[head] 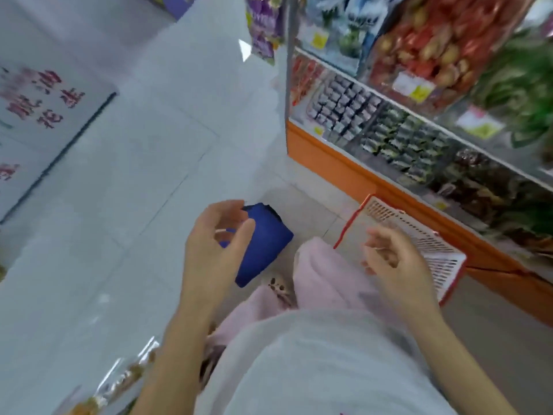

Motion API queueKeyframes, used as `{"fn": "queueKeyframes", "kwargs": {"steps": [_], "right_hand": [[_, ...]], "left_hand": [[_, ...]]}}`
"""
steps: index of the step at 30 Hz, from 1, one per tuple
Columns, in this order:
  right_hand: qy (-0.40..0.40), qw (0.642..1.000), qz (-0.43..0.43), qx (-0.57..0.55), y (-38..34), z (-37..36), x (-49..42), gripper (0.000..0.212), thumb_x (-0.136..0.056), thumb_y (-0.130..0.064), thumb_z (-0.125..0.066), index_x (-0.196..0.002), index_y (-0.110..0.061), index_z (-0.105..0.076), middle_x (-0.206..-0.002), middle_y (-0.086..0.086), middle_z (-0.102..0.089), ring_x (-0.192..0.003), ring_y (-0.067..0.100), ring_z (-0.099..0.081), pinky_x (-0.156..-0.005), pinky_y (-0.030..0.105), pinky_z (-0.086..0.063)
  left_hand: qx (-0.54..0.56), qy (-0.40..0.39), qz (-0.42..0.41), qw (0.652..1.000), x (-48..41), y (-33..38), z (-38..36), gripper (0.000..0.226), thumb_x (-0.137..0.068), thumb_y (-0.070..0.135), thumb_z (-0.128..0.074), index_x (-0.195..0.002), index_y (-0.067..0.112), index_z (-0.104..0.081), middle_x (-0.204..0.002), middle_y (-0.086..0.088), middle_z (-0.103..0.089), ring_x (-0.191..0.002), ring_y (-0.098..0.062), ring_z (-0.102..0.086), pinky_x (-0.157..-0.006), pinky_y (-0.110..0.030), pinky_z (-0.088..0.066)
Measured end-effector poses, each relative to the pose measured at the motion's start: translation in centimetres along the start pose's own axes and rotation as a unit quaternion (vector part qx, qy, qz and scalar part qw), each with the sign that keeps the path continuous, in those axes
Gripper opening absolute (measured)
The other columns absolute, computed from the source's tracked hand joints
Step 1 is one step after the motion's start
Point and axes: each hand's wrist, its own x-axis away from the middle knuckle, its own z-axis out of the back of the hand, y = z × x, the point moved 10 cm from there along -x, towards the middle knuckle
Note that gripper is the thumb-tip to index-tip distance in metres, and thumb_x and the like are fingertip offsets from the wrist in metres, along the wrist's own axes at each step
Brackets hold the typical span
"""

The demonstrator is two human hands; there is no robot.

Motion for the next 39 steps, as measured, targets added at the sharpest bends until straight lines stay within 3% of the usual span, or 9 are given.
{"fn": "queueKeyframes", "kwargs": {"steps": [3, 6, 11, 18, 23, 26, 28, 34, 39], "right_hand": [[0.093, 0.993, -0.063, -0.036, 1.8, 2.4, -0.6, 0.032, -0.086, -0.006, -0.060, -0.092, -0.037, -0.056, -0.092, -0.007, -0.063, -0.086, 0.028, -0.063, -0.083, 0.048, -0.052], [0.117, 0.989, -0.083, -0.045, 1.7, 2.9, -3.3, 0.029, -0.088, -0.007, -0.058, -0.095, -0.035, -0.054, -0.092, -0.004, -0.061, -0.085, 0.027, -0.062, -0.083, 0.049, -0.052], [0.120, 0.991, -0.049, -0.034, -0.9, 1.7, -11.3, 0.018, -0.092, -0.013, -0.055, -0.105, -0.025, -0.056, -0.093, -0.006, -0.060, -0.085, 0.021, -0.062, -0.076, 0.034, -0.051], [0.084, 0.996, 0.005, 0.032, -0.6, -2.6, -22.7, 0.025, -0.091, -0.014, -0.054, -0.116, -0.012, -0.056, -0.096, -0.005, -0.058, -0.080, 0.002, -0.056, -0.070, 0.013, -0.044], [0.112, 0.985, 0.064, 0.118, 1.8, -6.2, -32.3, 0.028, -0.091, -0.019, -0.056, -0.118, -0.010, -0.055, -0.091, -0.008, -0.057, -0.075, -0.003, -0.052, -0.064, 0.011, -0.042], [0.168, 0.958, 0.133, 0.188, 3.0, -8.2, -38.1, 0.029, -0.091, -0.015, -0.056, -0.119, -0.006, -0.056, -0.095, 0.006, -0.063, -0.078, 0.014, -0.058, -0.067, 0.031, -0.051], [0.225, 0.934, 0.178, 0.211, 3.8, -9.3, -41.1, 0.027, -0.090, -0.011, -0.057, -0.115, -0.003, -0.059, -0.092, 0.012, -0.064, -0.080, 0.024, -0.060, -0.070, 0.041, -0.052], [0.335, 0.812, 0.297, 0.375, 5.4, -13.2, -45.3, 0.023, -0.085, -0.019, -0.062, -0.105, -0.009, -0.066, -0.093, 0.008, -0.068, -0.090, 0.030, -0.060, -0.080, 0.039, -0.046], [0.345, 0.775, 0.301, 0.436, 5.8, -14.7, -46.3, 0.025, -0.091, -0.027, -0.057, -0.112, -0.017, -0.066, -0.107, 0.003, -0.066, -0.106, 0.025, -0.053, -0.089, 0.036, -0.037]], "left_hand": [[-0.009, -0.062, -0.054, 0.997, -5.9, 4.1, -3.1, 0.023, -0.084, 0.013, -0.062, -0.099, 0.030, -0.062, -0.090, 0.016, -0.065, -0.081, 0.006, -0.059, -0.067, -0.004, -0.042], [-0.021, -0.103, -0.090, 0.990, -10.5, 7.1, -6.2, 0.026, -0.084, 0.013, -0.062, -0.095, 0.036, -0.059, -0.088, 0.017, -0.065, -0.079, 0.007, -0.059, -0.068, -0.004, -0.043], [-0.035, -0.167, -0.120, 0.978, -15.3, 8.2, -10.8, 0.024, -0.085, 0.014, -0.064, -0.095, 0.035, -0.061, -0.088, 0.016, -0.066, -0.078, 0.004, -0.061, -0.067, -0.006, -0.044], [-0.082, -0.251, -0.102, 0.959, -23.0, 2.5, -17.6, 0.022, -0.084, 0.015, -0.064, -0.098, 0.032, -0.060, -0.094, 0.010, -0.065, -0.079, 0.002, -0.060, -0.067, -0.009, -0.046], [-0.190, -0.278, -0.191, 0.922, -33.2, -2.8, -24.9, 0.039, -0.084, 0.021, -0.066, -0.122, 0.018, -0.055, -0.117, 0.000, -0.052, -0.103, -0.016, -0.056, -0.086, -0.032, -0.050], [-0.254, -0.268, -0.296, 0.881, -39.0, -4.7, -30.1, 0.063, -0.083, 0.030, -0.067, -0.138, 0.014, -0.040, -0.138, -0.008, -0.039, -0.127, -0.025, -0.038, -0.106, -0.039, -0.035], [-0.268, -0.251, -0.366, 0.855, -41.8, -5.8, -32.9, 0.077, -0.081, 0.035, -0.069, -0.142, 0.011, -0.031, -0.145, -0.010, -0.030, -0.133, -0.027, -0.026, -0.108, -0.039, -0.025], [-0.249, -0.241, -0.481, 0.805, -46.1, -10.7, -38.2, 0.097, -0.078, 0.046, -0.066, -0.149, 0.014, -0.009, -0.154, -0.006, -0.016, -0.141, -0.022, -0.009, -0.113, -0.039, -0.011], [-0.232, -0.213, -0.536, 0.783, -46.4, -11.6, -38.6, 0.098, -0.077, 0.051, -0.065, -0.149, 0.015, -0.009, -0.152, -0.008, -0.022, -0.138, -0.023, -0.015, -0.111, -0.037, -0.014]]}}
